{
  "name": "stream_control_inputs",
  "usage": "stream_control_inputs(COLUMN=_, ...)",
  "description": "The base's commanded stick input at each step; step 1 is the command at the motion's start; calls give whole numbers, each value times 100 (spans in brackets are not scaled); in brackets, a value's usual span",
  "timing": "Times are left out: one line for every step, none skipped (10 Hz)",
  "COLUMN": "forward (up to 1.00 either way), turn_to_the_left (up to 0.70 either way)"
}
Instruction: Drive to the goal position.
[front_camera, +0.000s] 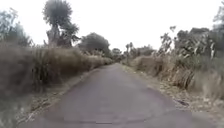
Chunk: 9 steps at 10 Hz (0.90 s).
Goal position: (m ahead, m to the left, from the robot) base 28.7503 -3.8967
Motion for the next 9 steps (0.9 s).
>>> stream_control_inputs(forward=100, turn_to_the_left=0)
stream_control_inputs(forward=100, turn_to_the_left=0)
stream_control_inputs(forward=100, turn_to_the_left=0)
stream_control_inputs(forward=100, turn_to_the_left=0)
stream_control_inputs(forward=100, turn_to_the_left=0)
stream_control_inputs(forward=100, turn_to_the_left=0)
stream_control_inputs(forward=100, turn_to_the_left=0)
stream_control_inputs(forward=100, turn_to_the_left=0)
stream_control_inputs(forward=100, turn_to_the_left=0)
